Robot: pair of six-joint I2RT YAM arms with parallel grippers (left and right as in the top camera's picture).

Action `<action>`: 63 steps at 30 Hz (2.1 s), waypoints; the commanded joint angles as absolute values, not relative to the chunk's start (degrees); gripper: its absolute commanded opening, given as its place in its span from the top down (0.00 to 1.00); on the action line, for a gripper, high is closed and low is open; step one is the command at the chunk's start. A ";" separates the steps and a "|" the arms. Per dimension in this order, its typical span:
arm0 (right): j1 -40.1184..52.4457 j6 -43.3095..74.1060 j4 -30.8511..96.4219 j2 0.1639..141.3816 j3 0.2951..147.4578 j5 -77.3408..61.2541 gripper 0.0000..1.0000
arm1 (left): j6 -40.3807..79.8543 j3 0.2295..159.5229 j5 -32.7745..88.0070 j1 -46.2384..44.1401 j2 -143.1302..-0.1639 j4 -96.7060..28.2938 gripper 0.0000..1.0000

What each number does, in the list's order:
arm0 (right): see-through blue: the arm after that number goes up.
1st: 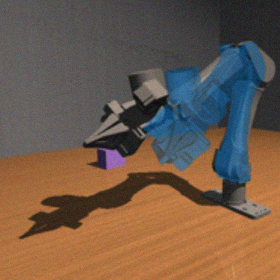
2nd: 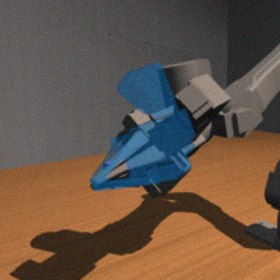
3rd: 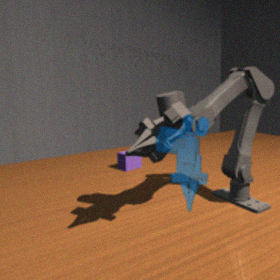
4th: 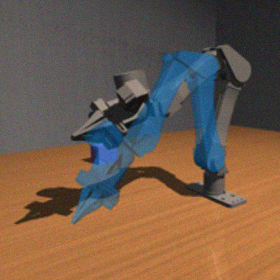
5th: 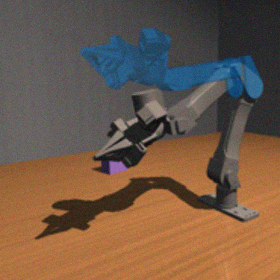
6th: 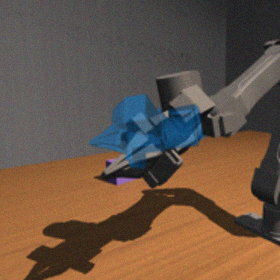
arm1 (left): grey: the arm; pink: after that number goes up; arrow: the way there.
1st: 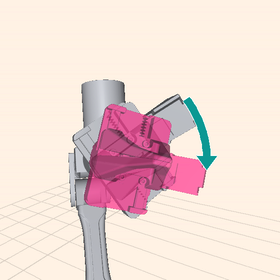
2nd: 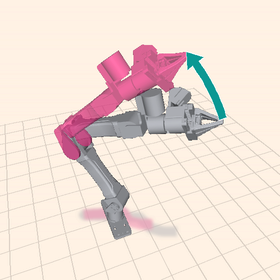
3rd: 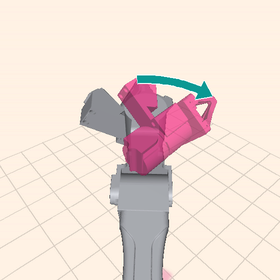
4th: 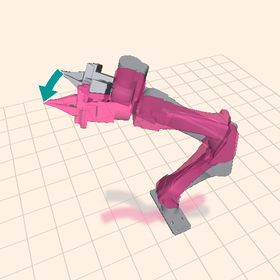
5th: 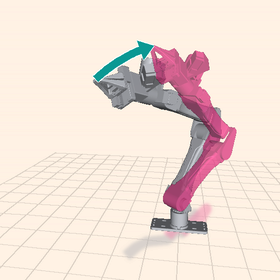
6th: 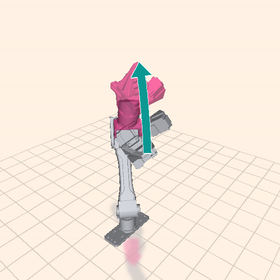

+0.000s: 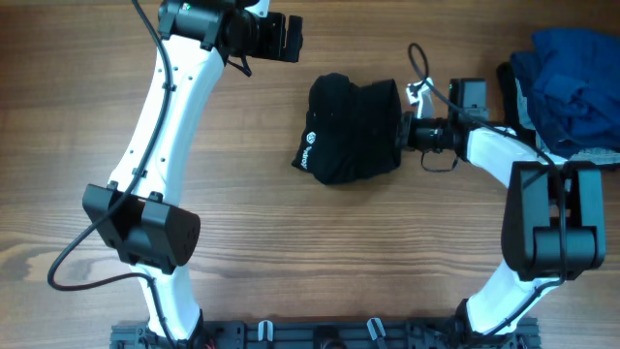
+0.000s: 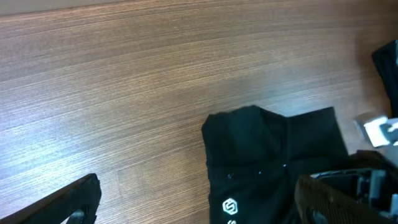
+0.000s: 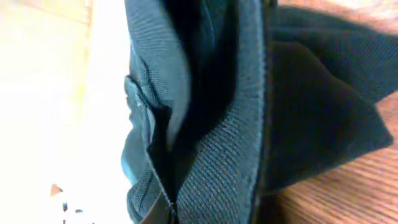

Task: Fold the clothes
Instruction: 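Grasp the folded black shirt bundle with the right gripper, then lift the shirt and carry it right toward the clothes pile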

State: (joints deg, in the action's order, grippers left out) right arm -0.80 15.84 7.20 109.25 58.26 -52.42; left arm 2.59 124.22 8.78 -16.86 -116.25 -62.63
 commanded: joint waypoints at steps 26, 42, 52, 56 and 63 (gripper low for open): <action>-31.53 57.12 -38.81 83.46 58.28 -47.24 0.96 | 1.74 124.07 8.23 -16.49 -116.38 -62.19 0.00; -35.68 46.44 -49.39 89.89 58.35 -35.97 0.96 | 1.74 124.07 2.02 -16.49 -116.38 -62.92 0.00; -38.94 46.48 -53.54 100.22 65.28 -38.04 0.96 | 1.78 124.07 2.07 -16.56 -116.38 -62.87 0.00; -39.97 45.63 -53.84 103.90 68.60 -38.65 0.96 | 1.93 124.07 2.04 -16.60 -116.38 -62.87 0.00; -40.73 45.21 -55.51 111.44 73.32 -39.31 0.96 | 1.96 124.07 2.07 -16.60 -116.38 -62.85 0.00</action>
State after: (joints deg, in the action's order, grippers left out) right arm -40.45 46.57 -54.48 107.72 70.06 -38.74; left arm 2.42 124.22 2.83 -16.86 -116.25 -62.98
